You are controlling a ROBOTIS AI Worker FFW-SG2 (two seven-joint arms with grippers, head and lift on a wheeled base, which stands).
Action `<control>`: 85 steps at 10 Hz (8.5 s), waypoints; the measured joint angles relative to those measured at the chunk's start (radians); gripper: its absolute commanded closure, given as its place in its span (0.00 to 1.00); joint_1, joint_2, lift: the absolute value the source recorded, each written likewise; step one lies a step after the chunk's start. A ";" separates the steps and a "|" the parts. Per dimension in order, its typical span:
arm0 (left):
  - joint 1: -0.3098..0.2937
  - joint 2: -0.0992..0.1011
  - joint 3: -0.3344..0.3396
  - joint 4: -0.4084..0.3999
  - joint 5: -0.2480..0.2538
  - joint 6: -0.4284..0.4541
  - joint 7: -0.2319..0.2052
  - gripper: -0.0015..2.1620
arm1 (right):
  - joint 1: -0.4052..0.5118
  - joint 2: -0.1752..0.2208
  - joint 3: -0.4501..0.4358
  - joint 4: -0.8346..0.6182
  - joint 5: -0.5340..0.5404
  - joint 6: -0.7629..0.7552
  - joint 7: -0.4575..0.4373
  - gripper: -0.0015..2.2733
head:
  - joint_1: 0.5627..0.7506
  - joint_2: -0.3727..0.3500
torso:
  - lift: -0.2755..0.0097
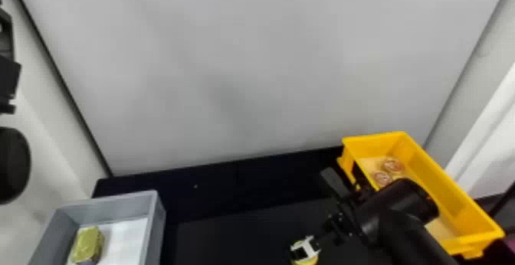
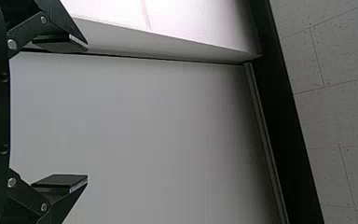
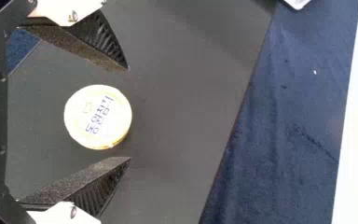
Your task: Pick up the round yellow can and place it in the yellow rectangular box
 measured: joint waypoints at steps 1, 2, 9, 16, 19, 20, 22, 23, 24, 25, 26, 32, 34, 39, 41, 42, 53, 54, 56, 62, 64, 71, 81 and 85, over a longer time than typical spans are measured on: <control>0.001 0.000 0.000 0.000 0.001 -0.002 0.000 0.12 | 0.000 -0.001 0.009 0.006 0.001 -0.004 0.003 0.05 | 0.31 0.54 | 0.96; 0.003 0.000 0.000 0.000 0.002 -0.004 0.000 0.12 | -0.001 -0.003 0.017 0.013 0.001 -0.008 0.004 0.05 | 0.31 0.54 | 0.96; 0.004 -0.001 -0.004 0.000 0.007 -0.013 0.000 0.12 | 0.001 -0.011 0.029 0.039 0.015 -0.021 0.019 0.05 | 0.31 0.54 | 0.96; 0.004 -0.001 -0.011 -0.001 0.010 -0.016 0.000 0.12 | 0.010 -0.011 0.023 0.024 0.057 -0.008 0.052 0.30 | 0.31 0.54 | 0.96; 0.006 -0.003 -0.018 -0.002 0.017 -0.017 0.001 0.12 | 0.032 -0.011 -0.022 -0.027 0.172 0.036 0.167 0.30 | 0.31 0.54 | 0.96; 0.009 -0.006 -0.014 -0.004 0.019 -0.018 0.003 0.12 | 0.044 -0.011 -0.042 -0.059 0.224 0.054 0.210 0.30 | 0.31 0.54 | 0.96; 0.014 -0.006 0.002 -0.015 0.020 -0.015 0.004 0.12 | 0.080 -0.009 -0.094 -0.149 0.327 0.089 0.279 0.30 | 0.31 0.54 | 0.96; 0.017 -0.004 0.011 -0.022 0.021 -0.007 0.005 0.12 | 0.096 -0.008 -0.129 -0.205 0.370 0.107 0.299 0.30 | 0.31 0.54 | 0.96; 0.024 -0.001 0.022 -0.031 0.021 0.004 0.004 0.12 | 0.106 -0.009 -0.161 -0.257 0.406 0.123 0.315 0.30 | 0.31 0.54 | 0.96; 0.029 0.003 0.029 -0.037 0.021 0.013 0.004 0.12 | 0.109 -0.015 -0.184 -0.303 0.437 0.137 0.330 0.30 | 0.31 0.54 | 0.96; 0.032 0.005 0.034 -0.042 0.021 0.019 0.003 0.12 | 0.109 -0.025 -0.205 -0.352 0.470 0.152 0.343 0.30 | 0.31 0.54 | 0.96; 0.033 0.006 0.024 -0.043 0.020 0.034 0.001 0.12 | 0.096 -0.116 -0.324 -0.538 0.623 0.214 0.400 0.30 | 0.31 0.54 | 0.96; 0.031 0.006 0.019 -0.043 0.021 0.037 0.000 0.12 | 0.093 -0.137 -0.367 -0.548 0.636 0.215 0.398 0.30 | 0.31 0.54 | 0.96; 0.016 0.001 0.003 -0.038 0.020 0.038 0.000 0.12 | 0.095 -0.169 -0.504 -0.503 0.632 0.195 0.314 0.30 | 0.31 0.54 | 0.96; 0.010 -0.002 -0.003 -0.034 0.019 0.036 0.000 0.13 | 0.081 -0.171 -0.567 -0.435 0.607 0.174 0.244 0.30 | 0.31 0.54 | 0.96; 0.008 -0.004 -0.006 -0.033 0.019 0.035 0.000 0.13 | 0.069 -0.172 -0.593 -0.396 0.586 0.160 0.205 0.30 | 0.31 0.54 | 0.96; -0.017 -0.004 -0.034 -0.018 0.015 0.012 -0.010 0.13 | -0.082 -0.193 -0.659 0.138 -0.038 -0.048 -0.275 0.30 | 0.31 0.54 | 0.96; -0.020 -0.004 -0.038 -0.015 0.014 0.010 -0.011 0.13 | -0.088 -0.197 -0.657 0.160 -0.046 -0.057 -0.286 0.30 | 0.31 0.54 | 0.96; -0.024 -0.005 -0.045 -0.012 0.014 0.005 -0.011 0.13 | -0.097 -0.208 -0.656 0.204 -0.083 -0.075 -0.321 0.30 | 0.31 0.54 | 0.96; -0.031 -0.005 -0.057 -0.007 0.013 -0.005 -0.013 0.13 | -0.100 -0.217 -0.634 0.308 -0.248 -0.139 -0.418 0.30 | 0.31 0.54 | 0.96; -0.031 -0.005 -0.059 -0.006 0.013 -0.007 -0.014 0.13 | -0.099 -0.219 -0.630 0.321 -0.265 -0.145 -0.430 0.30 | 0.31 0.54 | 0.96; -0.030 -0.007 -0.061 -0.005 0.013 -0.010 -0.015 0.13 | -0.108 -0.224 -0.590 0.290 -0.324 -0.145 -0.500 0.00 | 0.31 0.54 | 0.96; -0.007 -0.014 -0.020 -0.032 0.013 0.010 -0.018 0.13 | 0.057 -0.229 -0.588 -0.620 -0.330 -0.081 -0.774 0.02 | 0.31 0.54 | 0.96; -0.002 -0.014 -0.009 -0.035 0.013 0.010 -0.018 0.13 | 0.096 -0.225 -0.551 -0.967 -0.274 -0.265 -0.984 0.02 | 0.31 0.54 | 0.96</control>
